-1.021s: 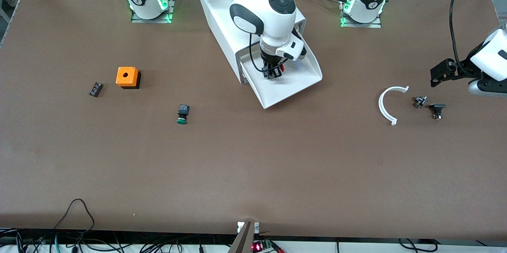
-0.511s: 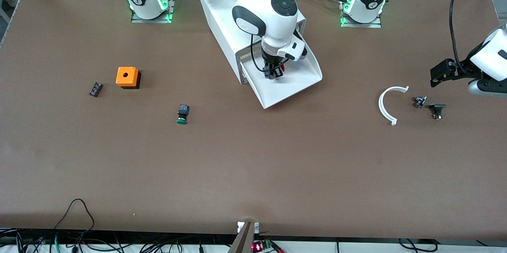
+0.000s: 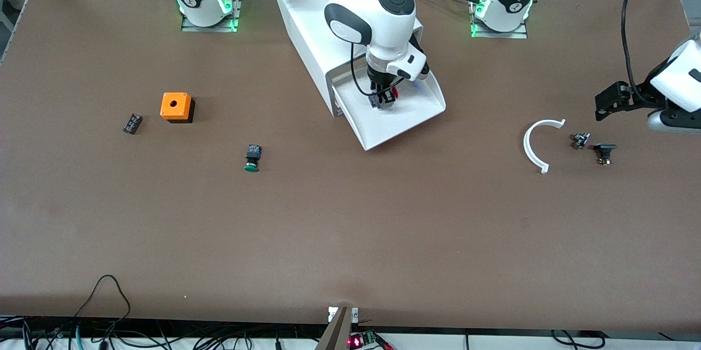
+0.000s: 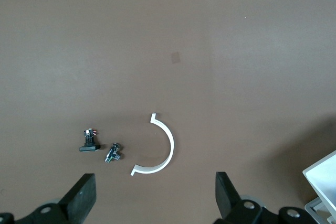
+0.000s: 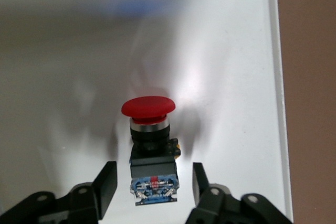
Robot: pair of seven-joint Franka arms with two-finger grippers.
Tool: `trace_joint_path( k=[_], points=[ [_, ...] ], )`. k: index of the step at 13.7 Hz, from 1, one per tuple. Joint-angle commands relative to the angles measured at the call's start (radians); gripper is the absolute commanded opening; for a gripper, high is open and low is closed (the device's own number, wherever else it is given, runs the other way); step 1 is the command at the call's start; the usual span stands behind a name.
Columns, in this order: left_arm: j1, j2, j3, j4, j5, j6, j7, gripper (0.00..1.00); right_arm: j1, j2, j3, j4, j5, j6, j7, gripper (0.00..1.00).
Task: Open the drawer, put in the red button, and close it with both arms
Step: 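Lower the red button into the drawer and open the right gripper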
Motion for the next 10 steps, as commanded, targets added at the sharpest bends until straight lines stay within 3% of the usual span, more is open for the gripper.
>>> trace_joint_path(
  k=[1, 4, 6, 10],
  points=[
    [0.005, -0.003, -0.011, 0.008, 0.010, 0.000, -0.007, 1.00, 0.006, -0.002, 0.005, 0.061, -0.011, -0.026, 0.105, 1.00],
    [0.014, 0.008, -0.058, -0.004, 0.016, 0.001, -0.031, 1.00, -0.019, -0.071, -0.004, 0.100, -0.014, -0.058, 0.213, 1.00],
    [0.004, 0.026, -0.067, -0.027, 0.015, 0.041, -0.095, 1.00, -0.088, -0.117, -0.009, 0.106, -0.014, -0.059, 0.274, 1.00],
    [-0.001, 0.064, -0.168, -0.124, 0.013, 0.174, -0.305, 1.00, -0.249, -0.192, -0.010, 0.104, 0.000, -0.048, 0.499, 1.00]
  ],
)
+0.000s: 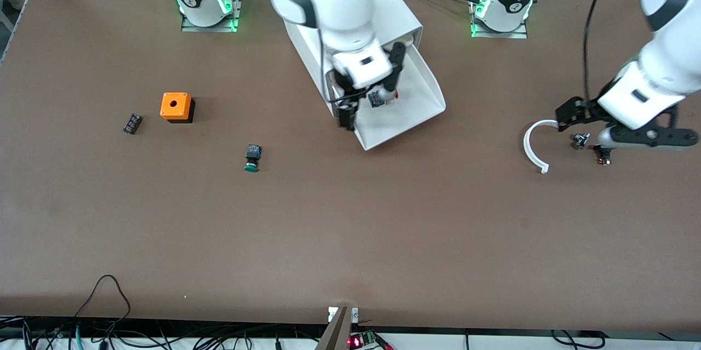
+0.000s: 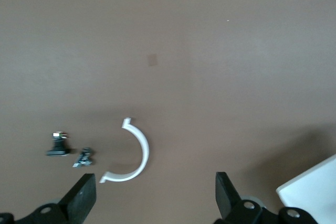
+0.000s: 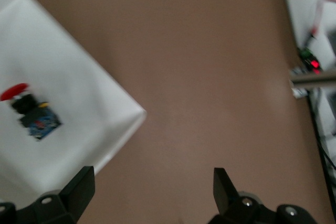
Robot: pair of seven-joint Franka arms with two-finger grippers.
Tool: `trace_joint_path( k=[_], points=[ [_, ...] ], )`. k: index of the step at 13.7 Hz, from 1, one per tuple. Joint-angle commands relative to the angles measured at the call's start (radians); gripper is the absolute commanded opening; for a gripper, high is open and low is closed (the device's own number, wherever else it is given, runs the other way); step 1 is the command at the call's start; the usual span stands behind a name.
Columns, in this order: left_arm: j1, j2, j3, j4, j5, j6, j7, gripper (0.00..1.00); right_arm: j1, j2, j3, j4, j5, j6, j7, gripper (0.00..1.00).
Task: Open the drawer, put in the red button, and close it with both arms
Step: 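Raise the right gripper away while the left gripper pushes the drawer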
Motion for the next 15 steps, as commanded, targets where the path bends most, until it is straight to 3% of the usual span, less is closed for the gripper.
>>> trace_joint_path(
  k=[1, 5, 7, 9, 12, 15],
  points=[
    [-0.003, 0.025, -0.068, -0.089, 0.012, 0.123, -0.165, 1.00, -0.100, -0.049, 0.014, -0.014, 0.001, -0.007, 0.169, 1.00],
    [-0.023, 0.124, -0.146, -0.190, 0.012, 0.356, -0.413, 1.00, -0.272, -0.112, 0.008, -0.088, 0.069, -0.017, 0.451, 1.00],
    [-0.081, 0.181, -0.148, -0.253, 0.024, 0.551, -0.495, 1.00, -0.363, -0.129, 0.006, -0.133, 0.090, -0.020, 0.653, 1.00],
    [-0.116, 0.229, -0.142, -0.285, 0.024, 0.647, -0.619, 1.00, -0.415, -0.152, 0.000, -0.179, 0.089, -0.065, 0.805, 1.00],
    [-0.159, 0.247, -0.143, -0.342, 0.022, 0.705, -0.731, 1.00, -0.518, -0.201, -0.003, -0.187, 0.109, -0.166, 0.843, 1.00],
    [-0.190, 0.241, -0.146, -0.440, 0.012, 0.780, -0.764, 1.00, -0.621, -0.255, -0.009, -0.216, 0.193, -0.198, 0.844, 1.00]
  ],
)
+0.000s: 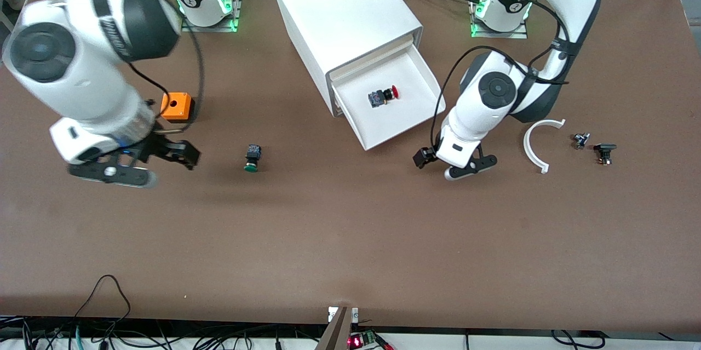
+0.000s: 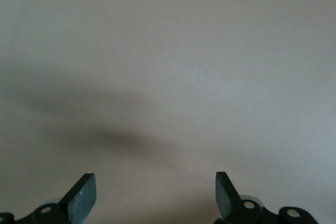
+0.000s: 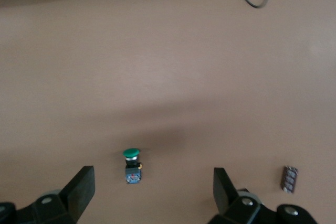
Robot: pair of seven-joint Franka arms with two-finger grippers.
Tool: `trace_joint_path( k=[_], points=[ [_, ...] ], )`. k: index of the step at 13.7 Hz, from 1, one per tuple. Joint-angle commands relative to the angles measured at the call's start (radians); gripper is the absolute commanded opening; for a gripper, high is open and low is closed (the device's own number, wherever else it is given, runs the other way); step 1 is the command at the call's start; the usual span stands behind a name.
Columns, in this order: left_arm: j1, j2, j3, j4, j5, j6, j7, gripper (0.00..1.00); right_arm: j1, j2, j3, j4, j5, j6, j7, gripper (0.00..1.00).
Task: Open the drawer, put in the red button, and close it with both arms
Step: 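Raise the right gripper away while the left gripper pushes the drawer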
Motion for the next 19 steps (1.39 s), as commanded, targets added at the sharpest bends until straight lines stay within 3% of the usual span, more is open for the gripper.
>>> trace_joint_path(
  k=[1, 3, 8, 10, 11, 13, 19],
  points=[
    [-0.020, -0.035, -0.003, -0.092, 0.010, 0.056, -0.035, 1.00, -0.077, -0.086, -0.018, -0.079, 0.102, -0.019, 0.020, 1.00],
    [-0.020, -0.061, -0.027, -0.138, 0.009, 0.054, -0.037, 1.00, -0.076, -0.115, -0.092, -0.107, 0.134, -0.062, -0.004, 1.00],
    [-0.032, -0.147, -0.121, -0.244, 0.009, 0.044, -0.034, 1.00, -0.067, -0.228, -0.229, -0.248, 0.142, -0.068, -0.283, 1.00],
    [-0.032, -0.162, -0.159, -0.269, 0.009, 0.027, -0.021, 1.00, 0.058, -0.230, -0.348, -0.250, 0.146, -0.059, -0.284, 1.00],
    [-0.032, -0.164, -0.188, -0.274, 0.009, 0.016, -0.021, 1.00, 0.076, -0.230, -0.370, -0.250, 0.168, -0.055, -0.285, 1.00],
    [-0.032, -0.169, -0.230, -0.277, 0.009, -0.004, -0.020, 1.00, 0.073, -0.236, -0.382, -0.263, 0.209, -0.053, -0.341, 1.00],
    [-0.031, -0.213, -0.322, -0.283, 0.009, -0.079, -0.020, 1.00, 0.073, -0.349, -0.405, -0.406, 0.203, -0.039, -0.389, 1.00]
  ],
)
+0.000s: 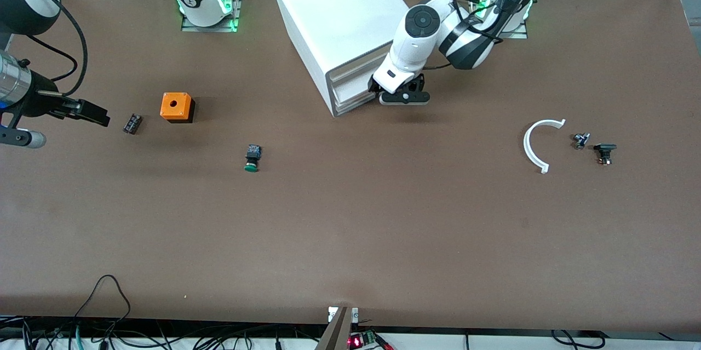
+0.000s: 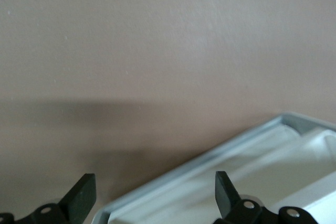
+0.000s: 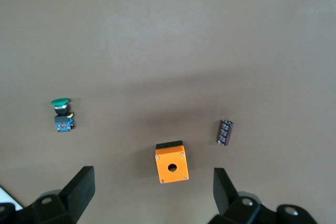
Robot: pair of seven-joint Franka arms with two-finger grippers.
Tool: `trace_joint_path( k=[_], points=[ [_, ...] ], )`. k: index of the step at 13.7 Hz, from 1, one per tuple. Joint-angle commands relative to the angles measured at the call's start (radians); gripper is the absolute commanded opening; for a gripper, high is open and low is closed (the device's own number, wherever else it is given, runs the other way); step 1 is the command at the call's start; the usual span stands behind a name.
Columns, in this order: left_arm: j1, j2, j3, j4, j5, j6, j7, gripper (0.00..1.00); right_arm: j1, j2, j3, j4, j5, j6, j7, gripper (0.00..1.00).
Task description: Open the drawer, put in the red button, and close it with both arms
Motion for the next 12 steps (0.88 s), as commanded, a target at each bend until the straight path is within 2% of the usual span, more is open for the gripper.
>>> trace_joint_path(
  k=[1, 4, 6, 7, 8, 12],
  points=[
    [0.008, -0.072, -0.034, -0.025, 0.009, -0.046, -0.003, 1.00, 0.010, -0.127, -0.007, -0.149, 0.017, 0.043, -0.018, 1.00],
    [0.016, -0.086, -0.036, -0.025, 0.009, -0.048, -0.003, 1.00, 0.010, -0.209, -0.007, -0.263, 0.017, 0.089, -0.030, 1.00],
    [0.035, -0.092, -0.028, -0.019, 0.019, -0.056, -0.009, 1.00, 0.010, -0.211, -0.005, -0.263, 0.017, 0.093, -0.126, 1.00],
    [0.081, -0.112, -0.008, -0.004, 0.022, -0.057, -0.005, 1.00, 0.011, -0.211, -0.001, -0.259, 0.011, 0.096, -0.131, 1.00],
    [0.121, -0.122, 0.044, 0.027, 0.022, -0.053, 0.000, 1.00, 0.019, -0.204, 0.002, -0.239, 0.013, 0.093, -0.130, 1.00],
    [0.149, -0.132, 0.162, 0.152, 0.022, -0.059, -0.003, 1.00, 0.017, -0.191, -0.008, -0.174, 0.024, 0.079, -0.128, 1.00]
  ],
)
